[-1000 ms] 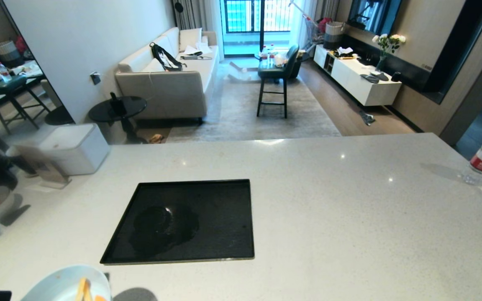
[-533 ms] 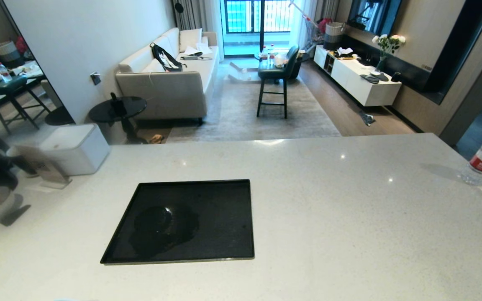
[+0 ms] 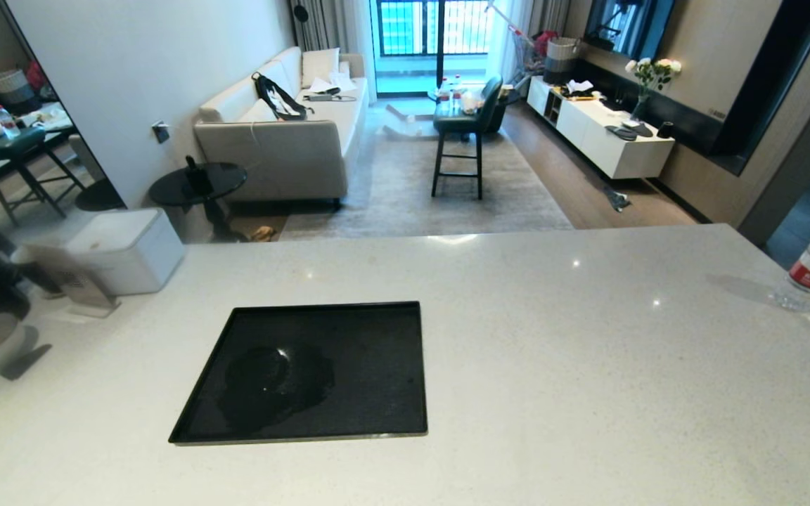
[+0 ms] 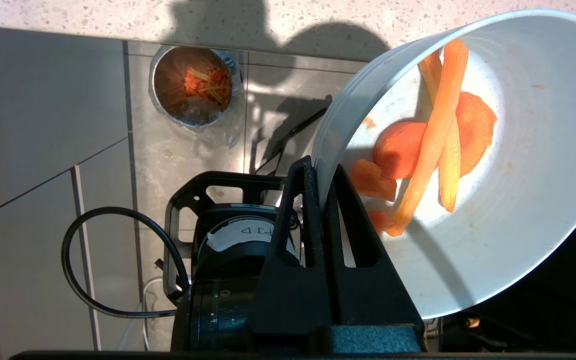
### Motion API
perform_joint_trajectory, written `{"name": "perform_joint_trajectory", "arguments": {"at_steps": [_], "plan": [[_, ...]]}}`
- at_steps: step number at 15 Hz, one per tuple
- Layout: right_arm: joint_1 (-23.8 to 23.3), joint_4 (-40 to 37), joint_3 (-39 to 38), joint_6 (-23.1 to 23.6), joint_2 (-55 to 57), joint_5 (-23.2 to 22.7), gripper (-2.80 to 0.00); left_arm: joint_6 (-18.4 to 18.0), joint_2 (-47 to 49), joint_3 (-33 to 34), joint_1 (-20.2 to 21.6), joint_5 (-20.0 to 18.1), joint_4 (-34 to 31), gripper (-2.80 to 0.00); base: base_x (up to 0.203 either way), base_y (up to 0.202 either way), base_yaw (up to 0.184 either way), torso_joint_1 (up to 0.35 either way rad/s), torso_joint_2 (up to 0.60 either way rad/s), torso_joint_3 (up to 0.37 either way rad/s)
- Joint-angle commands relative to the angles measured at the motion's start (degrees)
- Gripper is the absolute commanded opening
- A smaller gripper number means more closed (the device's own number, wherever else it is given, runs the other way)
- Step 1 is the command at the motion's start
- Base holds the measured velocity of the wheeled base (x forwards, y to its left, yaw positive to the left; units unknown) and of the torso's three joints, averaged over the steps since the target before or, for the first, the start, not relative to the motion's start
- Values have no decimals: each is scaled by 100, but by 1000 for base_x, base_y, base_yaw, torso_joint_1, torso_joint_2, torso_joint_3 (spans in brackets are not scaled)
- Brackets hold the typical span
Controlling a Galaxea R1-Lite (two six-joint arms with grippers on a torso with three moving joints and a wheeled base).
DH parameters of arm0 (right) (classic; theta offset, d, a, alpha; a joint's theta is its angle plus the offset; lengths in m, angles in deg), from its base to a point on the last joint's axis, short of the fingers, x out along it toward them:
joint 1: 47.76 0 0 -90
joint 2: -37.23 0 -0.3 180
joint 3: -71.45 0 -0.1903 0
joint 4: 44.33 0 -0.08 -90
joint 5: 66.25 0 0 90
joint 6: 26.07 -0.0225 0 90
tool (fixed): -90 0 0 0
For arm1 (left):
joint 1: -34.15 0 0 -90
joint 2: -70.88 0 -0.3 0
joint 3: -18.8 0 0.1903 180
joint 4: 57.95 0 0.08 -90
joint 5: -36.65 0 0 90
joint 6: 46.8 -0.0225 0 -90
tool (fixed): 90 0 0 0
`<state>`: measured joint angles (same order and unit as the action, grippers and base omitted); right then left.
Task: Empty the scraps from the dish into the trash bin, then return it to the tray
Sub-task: Move the bowl over the trash can
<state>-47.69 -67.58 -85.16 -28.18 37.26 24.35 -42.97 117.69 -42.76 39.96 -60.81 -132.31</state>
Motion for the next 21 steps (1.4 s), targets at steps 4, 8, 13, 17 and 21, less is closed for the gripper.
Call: {"name": "perform_joint_trajectory", "arguments": {"at_steps": [4,8,13,17,21], "plan": [[1,7,-1,0,-2,2,-280,-40,-14,5,-1,-1,-25,-280,0,0,0,0,0,0],[1,6,-2,0,-2,2,-280,-49,-31,14,-1,-1,-51,-280,0,0,0,0,0,0],[1,6,-2,0,-2,2,-280,-49,-49,14,-1,25,-60,-280,0,0,0,0,0,0],[1,7,-2,0,-2,2,-280,-49,-49,60,-1,78,-60,-280,-175,0,-1,2,3,-1],[1,5,-1,0,-2,2,-280,-49,-60,102,-1,78,-60,-280,-195,0,1,-2,1,3]]}}
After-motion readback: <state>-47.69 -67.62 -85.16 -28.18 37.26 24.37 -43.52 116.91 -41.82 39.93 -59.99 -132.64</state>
